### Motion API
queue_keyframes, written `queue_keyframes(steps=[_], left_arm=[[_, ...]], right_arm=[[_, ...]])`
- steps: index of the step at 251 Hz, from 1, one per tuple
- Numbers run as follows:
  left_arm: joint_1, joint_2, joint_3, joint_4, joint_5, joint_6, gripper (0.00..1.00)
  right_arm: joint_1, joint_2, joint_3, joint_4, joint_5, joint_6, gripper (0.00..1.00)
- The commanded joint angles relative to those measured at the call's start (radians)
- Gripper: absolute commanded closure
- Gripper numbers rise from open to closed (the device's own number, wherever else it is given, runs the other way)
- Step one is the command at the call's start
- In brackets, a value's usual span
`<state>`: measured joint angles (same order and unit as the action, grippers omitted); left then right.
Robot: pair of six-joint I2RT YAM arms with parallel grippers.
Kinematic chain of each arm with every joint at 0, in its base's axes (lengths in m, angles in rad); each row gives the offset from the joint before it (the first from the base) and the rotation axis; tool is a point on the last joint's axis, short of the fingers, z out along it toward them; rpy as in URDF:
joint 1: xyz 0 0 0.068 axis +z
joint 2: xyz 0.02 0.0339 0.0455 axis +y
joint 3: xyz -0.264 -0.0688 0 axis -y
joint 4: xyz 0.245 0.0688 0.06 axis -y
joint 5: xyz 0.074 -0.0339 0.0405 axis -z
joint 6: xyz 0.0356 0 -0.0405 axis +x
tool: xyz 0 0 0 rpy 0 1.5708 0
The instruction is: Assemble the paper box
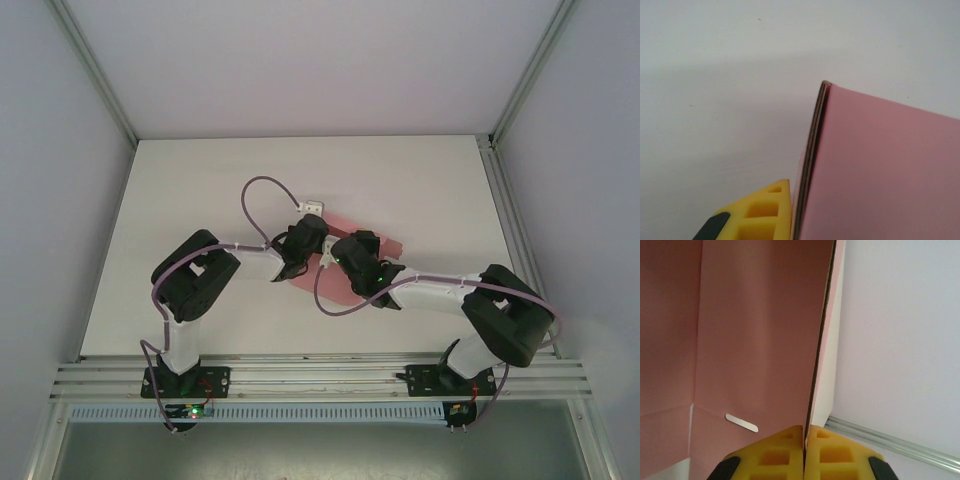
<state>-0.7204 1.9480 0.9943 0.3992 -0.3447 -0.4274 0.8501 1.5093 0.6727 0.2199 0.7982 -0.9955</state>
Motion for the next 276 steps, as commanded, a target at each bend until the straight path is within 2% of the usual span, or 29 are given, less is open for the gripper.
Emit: queue_keyframes(steps=[1,22,41,79,98,115,132,145,173,198,209,226,244,257,276], left_arm=[[0.047,0.076,-0.046,-0.247,-0.276,-0.156,1.0],[0.044,0.082,-0.038,-0.27,-0.306,-0.14,1.0],[0.045,0.091,-0.03,-0.288,-0.357,-0.179,1.0],[0.041,0.119,0.059,-0.424,-0.436,-0.232,1.0],[0.036,0.11,0.067,-0.394,-0.398,-0.186,1.0],[0.029,0.079,0.031,-0.262,-0.293,-0.091,1.0],[0.022,0.038,-0.031,-0.098,-0.215,-0.018,1.0],[0.022,0.001,-0.064,-0.014,-0.176,0.012,1.0],[0.022,-0.071,-0.102,0.091,-0.104,0.079,1.0],[0.022,-0.124,-0.124,0.148,-0.093,0.087,1.0],[0.021,-0.146,-0.126,0.154,-0.102,0.089,1.0],[0.022,-0.178,-0.138,0.191,-0.127,0.107,1.0],[0.021,-0.196,-0.09,0.112,-0.154,0.127,1.0],[0.022,-0.203,-0.056,0.059,-0.153,0.113,1.0],[0.021,-0.22,-0.094,0.152,-0.117,0.11,1.0]], right_arm=[[0.003,-0.016,-0.015,-0.144,-0.063,0.07,1.0],[-0.011,-0.003,-0.006,-0.126,-0.07,0.077,1.0],[-0.029,0.008,0.002,-0.088,-0.071,0.091,1.0],[-0.054,-0.009,0.0,-0.03,-0.119,0.151,1.0],[-0.052,-0.013,0.003,-0.021,-0.12,0.155,1.0],[-0.059,-0.022,-0.01,0.004,-0.124,0.159,1.0],[-0.077,-0.04,-0.025,0.041,-0.144,0.178,0.88],[-0.103,-0.064,-0.032,0.053,-0.174,0.201,0.85],[-0.137,-0.15,-0.022,0.026,-0.228,0.229,0.62],[-0.127,-0.284,-0.008,-0.049,-0.293,0.277,0.27],[-0.121,-0.357,-0.001,-0.101,-0.349,0.314,0.03],[-0.111,-0.468,0.009,-0.18,-0.448,0.355,0.02],[-0.105,-0.567,0.002,-0.208,-0.509,0.368,0.02],[-0.109,-0.619,-0.004,-0.182,-0.489,0.394,0.02],[-0.14,-0.659,0.024,-0.175,-0.415,0.451,0.02]])
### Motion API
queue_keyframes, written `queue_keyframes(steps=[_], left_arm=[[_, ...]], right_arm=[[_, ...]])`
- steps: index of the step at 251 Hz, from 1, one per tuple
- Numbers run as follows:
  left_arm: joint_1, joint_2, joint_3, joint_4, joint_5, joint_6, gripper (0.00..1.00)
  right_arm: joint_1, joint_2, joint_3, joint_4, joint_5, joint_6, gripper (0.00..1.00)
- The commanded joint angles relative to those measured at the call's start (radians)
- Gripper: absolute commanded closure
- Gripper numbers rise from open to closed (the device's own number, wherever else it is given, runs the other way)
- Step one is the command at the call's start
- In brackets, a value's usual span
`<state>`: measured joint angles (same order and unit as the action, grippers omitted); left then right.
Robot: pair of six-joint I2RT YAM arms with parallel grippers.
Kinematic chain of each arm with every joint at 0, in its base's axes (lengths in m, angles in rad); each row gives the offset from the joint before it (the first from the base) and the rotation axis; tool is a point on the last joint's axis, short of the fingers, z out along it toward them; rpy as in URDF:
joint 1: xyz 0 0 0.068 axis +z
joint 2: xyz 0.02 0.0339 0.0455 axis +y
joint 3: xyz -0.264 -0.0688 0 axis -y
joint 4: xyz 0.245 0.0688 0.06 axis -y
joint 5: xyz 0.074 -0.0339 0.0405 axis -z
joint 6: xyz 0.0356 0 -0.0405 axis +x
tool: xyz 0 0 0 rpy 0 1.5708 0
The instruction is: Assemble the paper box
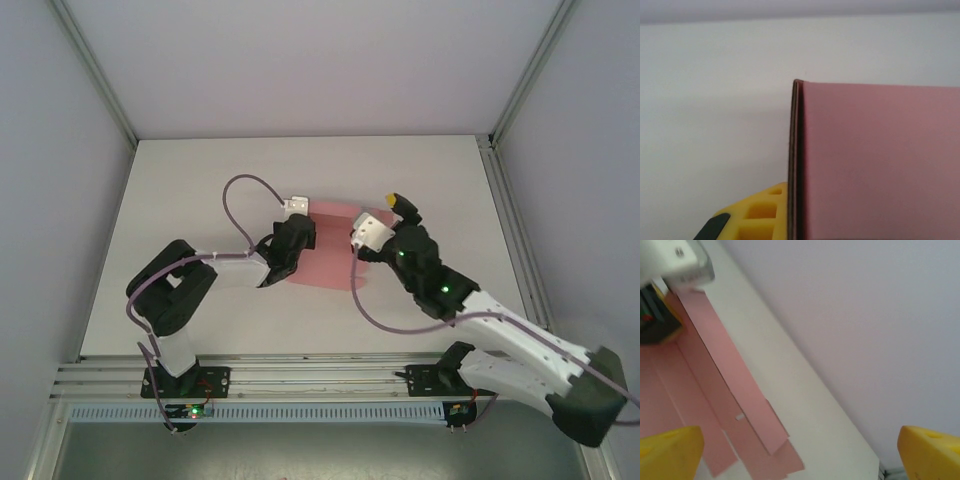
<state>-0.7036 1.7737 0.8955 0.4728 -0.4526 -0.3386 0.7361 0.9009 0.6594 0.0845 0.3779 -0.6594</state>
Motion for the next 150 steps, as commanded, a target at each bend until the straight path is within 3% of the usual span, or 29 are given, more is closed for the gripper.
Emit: queue_keyframes(steps=[1,19,41,66,110,150], left_arm=[[0.004,-0.046,0.002,0.086,-0.007,0.023,1.0],[0.005,-0.067,-0.047,0.17,0.029,0.027,1.0],[0.006,-0.091,-0.05,0.149,0.042,0.035,1.0],[0.005,-0.109,-0.078,0.178,0.033,0.043,1.0],[0.005,-0.116,-0.068,0.142,0.035,0.037,1.0],[0.005,-0.135,-0.089,0.166,0.069,0.031,1.0]], right_arm=[[-0.029,-0.051,0.041,-0.042,0.008,0.119,0.02],[-0.097,-0.046,0.117,-0.134,0.02,0.193,0.02],[-0.177,-0.006,0.213,-0.239,0.04,0.307,0.02],[-0.245,0.038,0.282,-0.34,-0.044,0.348,0.02],[-0.255,0.1,0.288,-0.371,-0.141,0.344,0.02],[-0.26,0.195,0.321,-0.404,-0.143,0.346,0.02]])
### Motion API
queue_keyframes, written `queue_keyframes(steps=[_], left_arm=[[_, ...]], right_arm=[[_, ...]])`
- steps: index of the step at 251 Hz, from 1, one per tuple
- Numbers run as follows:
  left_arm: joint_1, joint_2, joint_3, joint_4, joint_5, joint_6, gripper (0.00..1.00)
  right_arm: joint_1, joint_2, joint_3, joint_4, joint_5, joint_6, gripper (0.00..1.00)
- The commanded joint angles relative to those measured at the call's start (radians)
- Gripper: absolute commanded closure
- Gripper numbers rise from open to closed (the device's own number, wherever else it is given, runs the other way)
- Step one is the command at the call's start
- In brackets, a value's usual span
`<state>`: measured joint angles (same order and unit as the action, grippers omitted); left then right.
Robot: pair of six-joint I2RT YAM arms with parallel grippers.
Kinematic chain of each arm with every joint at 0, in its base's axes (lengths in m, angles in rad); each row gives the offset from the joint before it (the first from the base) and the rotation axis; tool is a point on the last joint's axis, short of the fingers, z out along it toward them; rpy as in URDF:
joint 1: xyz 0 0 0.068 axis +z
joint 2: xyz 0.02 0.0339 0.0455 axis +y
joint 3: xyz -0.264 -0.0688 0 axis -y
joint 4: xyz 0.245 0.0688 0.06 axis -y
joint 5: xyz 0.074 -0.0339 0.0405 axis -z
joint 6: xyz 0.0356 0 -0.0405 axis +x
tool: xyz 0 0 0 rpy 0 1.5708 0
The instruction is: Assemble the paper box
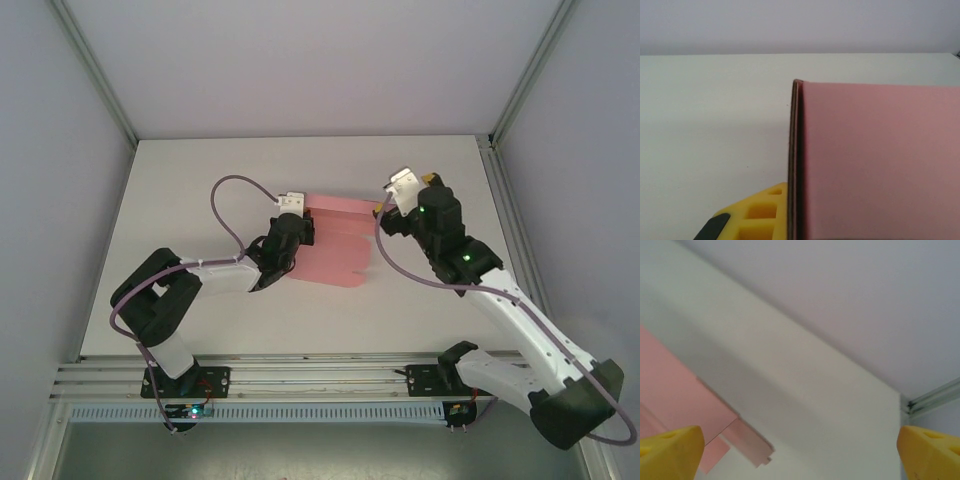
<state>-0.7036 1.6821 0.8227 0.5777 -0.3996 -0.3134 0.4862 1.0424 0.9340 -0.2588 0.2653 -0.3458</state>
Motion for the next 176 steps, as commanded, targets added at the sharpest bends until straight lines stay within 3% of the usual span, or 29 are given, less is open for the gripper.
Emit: queue_keyframes(steps=[1,45,107,154,176], left_arm=[[0.005,-0.044,-0.017,0.062,0.017,0.006,1.0],[0.005,-0.083,-0.077,0.151,0.075,0.008,1.0],[0.005,-0.107,-0.096,0.211,0.154,-0.006,1.0],[0.005,-0.117,-0.091,0.24,0.208,-0.021,1.0],[0.006,-0.105,-0.078,0.233,0.238,-0.042,1.0]], right_arm=[[-0.01,0.056,0.047,-0.061,-0.029,0.032,0.02],[-0.017,0.143,0.078,-0.051,-0.017,0.025,0.02],[-0.017,0.227,0.071,-0.028,-0.221,0.015,0.02],[-0.005,0.27,0.077,0.01,-0.228,-0.004,0.02],[0.01,0.252,0.04,0.107,-0.226,0.006,0.02]])
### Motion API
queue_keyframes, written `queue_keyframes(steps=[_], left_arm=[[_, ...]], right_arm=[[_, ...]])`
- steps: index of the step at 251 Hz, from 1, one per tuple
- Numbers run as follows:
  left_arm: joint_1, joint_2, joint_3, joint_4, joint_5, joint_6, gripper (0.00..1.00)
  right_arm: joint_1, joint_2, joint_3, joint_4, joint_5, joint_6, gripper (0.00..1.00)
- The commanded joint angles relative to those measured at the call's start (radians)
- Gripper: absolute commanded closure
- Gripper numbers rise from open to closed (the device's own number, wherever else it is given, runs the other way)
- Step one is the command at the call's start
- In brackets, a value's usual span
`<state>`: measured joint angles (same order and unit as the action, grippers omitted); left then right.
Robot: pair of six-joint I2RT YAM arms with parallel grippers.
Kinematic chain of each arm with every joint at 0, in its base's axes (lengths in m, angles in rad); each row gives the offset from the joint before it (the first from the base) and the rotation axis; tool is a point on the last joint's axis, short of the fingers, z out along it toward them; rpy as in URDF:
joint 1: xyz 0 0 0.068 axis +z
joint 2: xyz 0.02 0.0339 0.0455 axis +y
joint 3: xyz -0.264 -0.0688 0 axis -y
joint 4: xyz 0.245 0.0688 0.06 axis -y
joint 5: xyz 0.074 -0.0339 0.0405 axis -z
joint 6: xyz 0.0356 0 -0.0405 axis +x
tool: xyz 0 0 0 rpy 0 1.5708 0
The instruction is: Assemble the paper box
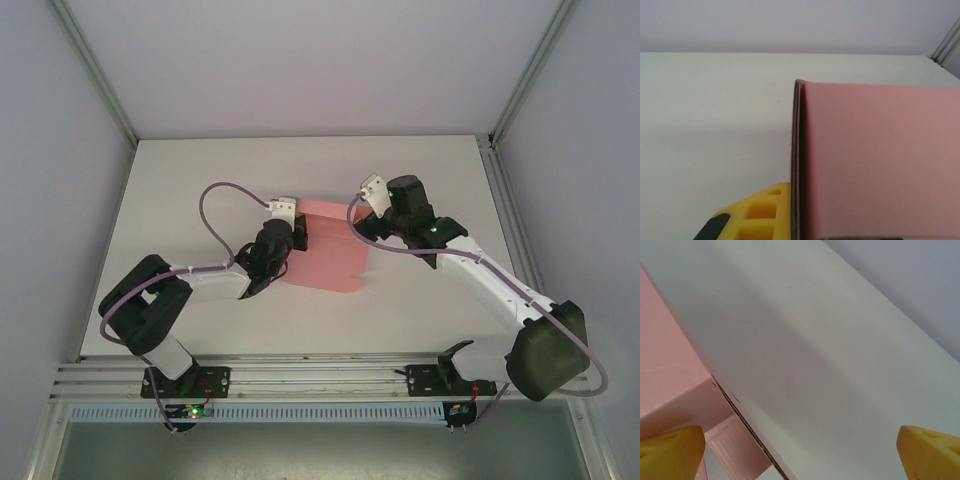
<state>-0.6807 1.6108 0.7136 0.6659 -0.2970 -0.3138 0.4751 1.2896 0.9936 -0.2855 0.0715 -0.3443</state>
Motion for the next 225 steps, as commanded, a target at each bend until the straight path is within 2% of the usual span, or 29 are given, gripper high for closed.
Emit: queue_keyframes(steps=[1,42,98,122,165,189,225], left_arm=[[-0.017,-0.032,0.032,0.145,0.136,-0.043,1.0],[-0.017,0.017,0.067,0.112,0.185,-0.074,1.0],[-0.018,0.043,0.069,0.127,0.217,-0.139,1.0],[-0.018,0.036,0.072,0.105,0.181,-0.151,1.0],[-0.007,0.011,0.069,0.046,0.063,-0.195,1.0],[0.022,0.014,0.046,0.086,0.063,-0.24,1.0],[0.111,0.036,0.031,0.12,0.159,-0.366,1.0]], right_arm=[[0.021,0.003,-0.023,0.142,-0.032,0.005,0.02],[0.04,-0.077,-0.167,0.457,-0.055,0.067,0.02],[0.045,-0.144,-0.226,0.54,-0.021,0.037,0.02],[0.047,-0.188,-0.242,0.501,0.011,0.0,0.02],[0.045,-0.317,-0.217,0.265,0.114,-0.024,0.02],[0.045,-0.396,-0.216,0.155,0.184,0.037,0.02],[0.042,-0.531,-0.24,0.094,0.216,0.176,0.02]])
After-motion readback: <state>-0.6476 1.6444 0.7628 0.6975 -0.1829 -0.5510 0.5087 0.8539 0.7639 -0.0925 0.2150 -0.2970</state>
